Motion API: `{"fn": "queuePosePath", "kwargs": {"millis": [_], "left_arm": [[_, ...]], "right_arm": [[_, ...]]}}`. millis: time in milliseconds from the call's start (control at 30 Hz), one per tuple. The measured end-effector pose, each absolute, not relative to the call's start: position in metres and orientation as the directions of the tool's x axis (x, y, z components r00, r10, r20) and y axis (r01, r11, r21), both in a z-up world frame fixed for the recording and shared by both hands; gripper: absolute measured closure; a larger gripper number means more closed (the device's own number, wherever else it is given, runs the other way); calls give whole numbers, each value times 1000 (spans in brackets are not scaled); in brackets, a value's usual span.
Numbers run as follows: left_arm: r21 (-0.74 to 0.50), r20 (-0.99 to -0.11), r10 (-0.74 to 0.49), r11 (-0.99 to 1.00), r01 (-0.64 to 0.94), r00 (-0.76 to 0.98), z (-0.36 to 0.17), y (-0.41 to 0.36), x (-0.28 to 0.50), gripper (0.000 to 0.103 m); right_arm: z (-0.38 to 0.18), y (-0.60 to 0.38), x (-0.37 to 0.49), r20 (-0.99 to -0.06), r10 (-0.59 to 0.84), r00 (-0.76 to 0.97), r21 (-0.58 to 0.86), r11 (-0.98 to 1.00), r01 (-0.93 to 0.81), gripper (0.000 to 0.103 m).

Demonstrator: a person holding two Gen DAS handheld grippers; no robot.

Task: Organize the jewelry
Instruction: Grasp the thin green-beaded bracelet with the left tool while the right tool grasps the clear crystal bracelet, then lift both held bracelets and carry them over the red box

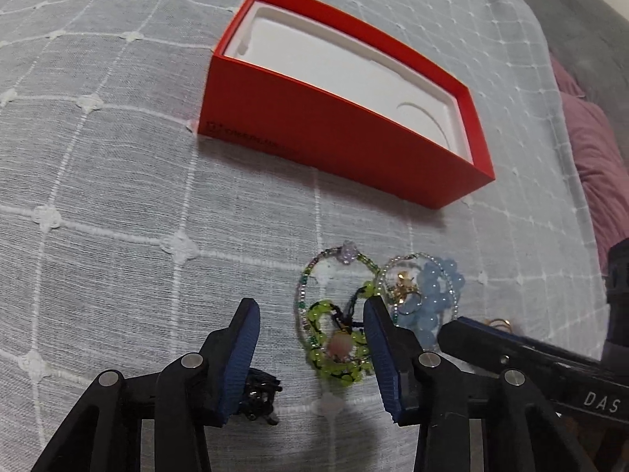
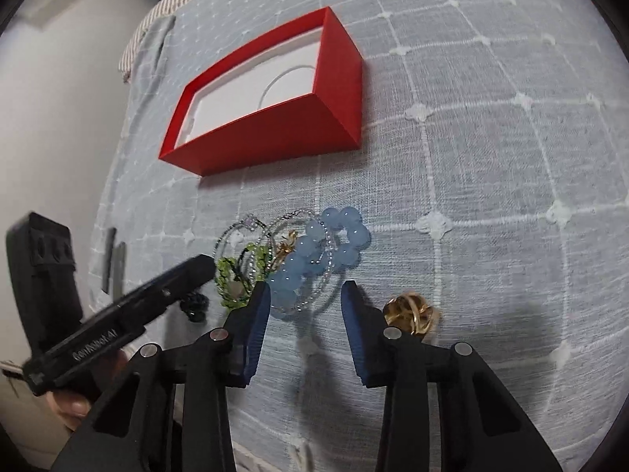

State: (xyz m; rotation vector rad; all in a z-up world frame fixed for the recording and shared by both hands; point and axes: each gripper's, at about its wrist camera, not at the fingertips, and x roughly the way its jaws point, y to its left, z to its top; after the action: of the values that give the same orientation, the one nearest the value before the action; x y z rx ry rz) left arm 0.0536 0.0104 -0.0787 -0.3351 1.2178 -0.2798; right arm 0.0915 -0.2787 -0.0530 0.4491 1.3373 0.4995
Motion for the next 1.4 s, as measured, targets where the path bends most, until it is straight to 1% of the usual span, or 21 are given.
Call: {"fn": "queuePosePath", "kwargs": {"millis": [67, 133, 167, 200, 233, 267, 300, 333, 367, 600, 800, 1033, 1167, 1267, 1400], "left_arm": [[-407, -863, -394, 913, 28, 317, -81, 8, 55, 62], [-407, -865, -395, 913, 26, 311, -84, 6, 57, 65], [-404, -866, -392, 914, 27, 312, -85, 4, 57, 68], [-398, -867, -386, 917, 26, 316, -85, 3, 57, 74], [-394, -868, -381, 919, 26, 319, -85, 2, 57, 77], [-394, -867, -380, 919, 26, 323, -85, 2, 57, 84], [-395, -865, -381, 918, 26, 326, -85, 2, 58, 90], [-395, -864, -381, 918, 25, 329, -85, 2, 58, 93], [-394, -864, -379, 919, 24, 332, -85, 2, 58, 99], [-394, -840, -388, 917, 65, 379, -72, 4, 52, 101], [-422, -817, -424, 902, 94, 390, -63, 9, 47, 101], [-496, -780, -497, 861, 110, 380, -59, 15, 49, 101], [-489, -801, -483, 869, 79, 353, -68, 15, 54, 101], [-519, -793, -507, 853, 61, 337, -72, 16, 56, 101], [-522, -790, -509, 851, 59, 342, -70, 15, 56, 100]], "right_arm": [[-58, -280, 91, -786, 602, 141, 603, 797, -45, 72], [-63, -279, 90, -775, 618, 129, 621, 783, -21, 82], [-64, -278, 89, -773, 622, 126, 625, 780, -13, 85], [-65, -278, 89, -770, 625, 128, 630, 777, -5, 87], [-64, -278, 88, -771, 624, 128, 629, 777, -1, 90], [-62, -278, 87, -767, 627, 136, 632, 775, -3, 94], [-60, -278, 87, -765, 628, 145, 633, 774, -8, 95], [-58, -278, 86, -765, 625, 153, 631, 775, -13, 94], [-54, -279, 85, -763, 625, 165, 631, 775, -21, 95], [-41, -279, 81, -758, 622, 199, 621, 780, -75, 95], [-24, -281, 79, -735, 633, 242, 622, 772, -129, 95], [-15, -285, 80, -727, 633, 265, 615, 772, -157, 95], [-14, -285, 79, -727, 634, 263, 615, 772, -160, 95], [-14, -286, 78, -726, 636, 261, 617, 770, -161, 95], [-15, -284, 78, -729, 635, 257, 616, 771, -157, 95]]}}
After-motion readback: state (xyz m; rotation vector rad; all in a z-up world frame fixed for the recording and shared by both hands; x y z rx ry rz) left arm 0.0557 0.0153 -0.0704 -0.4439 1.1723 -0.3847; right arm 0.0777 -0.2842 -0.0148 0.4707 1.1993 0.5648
